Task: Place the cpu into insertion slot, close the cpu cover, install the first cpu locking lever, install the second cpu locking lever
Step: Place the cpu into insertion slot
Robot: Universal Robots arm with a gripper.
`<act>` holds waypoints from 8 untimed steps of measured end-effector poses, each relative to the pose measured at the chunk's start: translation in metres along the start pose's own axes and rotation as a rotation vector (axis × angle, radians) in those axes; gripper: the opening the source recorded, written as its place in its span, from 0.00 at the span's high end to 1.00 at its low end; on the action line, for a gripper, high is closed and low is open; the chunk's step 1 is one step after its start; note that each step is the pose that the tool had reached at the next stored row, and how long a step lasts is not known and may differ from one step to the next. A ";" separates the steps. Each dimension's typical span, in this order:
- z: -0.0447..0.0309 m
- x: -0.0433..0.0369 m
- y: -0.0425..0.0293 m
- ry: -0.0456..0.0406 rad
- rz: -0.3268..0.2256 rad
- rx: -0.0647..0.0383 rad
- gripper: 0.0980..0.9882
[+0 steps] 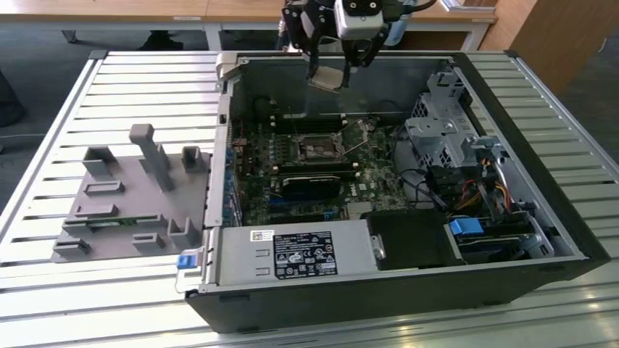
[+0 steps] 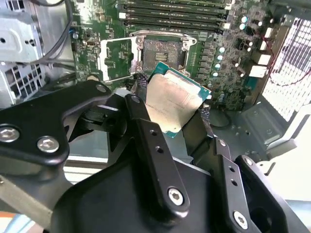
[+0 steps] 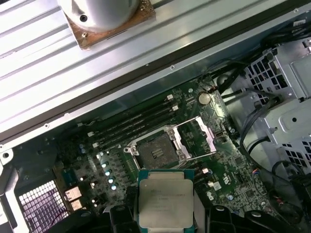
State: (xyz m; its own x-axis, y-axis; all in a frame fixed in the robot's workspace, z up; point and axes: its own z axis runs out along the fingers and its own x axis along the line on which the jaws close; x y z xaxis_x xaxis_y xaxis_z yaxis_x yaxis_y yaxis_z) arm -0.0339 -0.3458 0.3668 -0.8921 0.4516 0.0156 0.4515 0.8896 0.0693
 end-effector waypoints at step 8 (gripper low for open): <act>0.0005 0.0001 0.0003 -0.0072 0.093 0.000 0.50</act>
State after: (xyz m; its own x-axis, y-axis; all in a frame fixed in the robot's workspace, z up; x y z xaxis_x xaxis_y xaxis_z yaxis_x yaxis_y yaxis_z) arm -0.0339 -0.3455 0.3663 -0.8462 0.5326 0.0148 0.5323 0.8438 0.0677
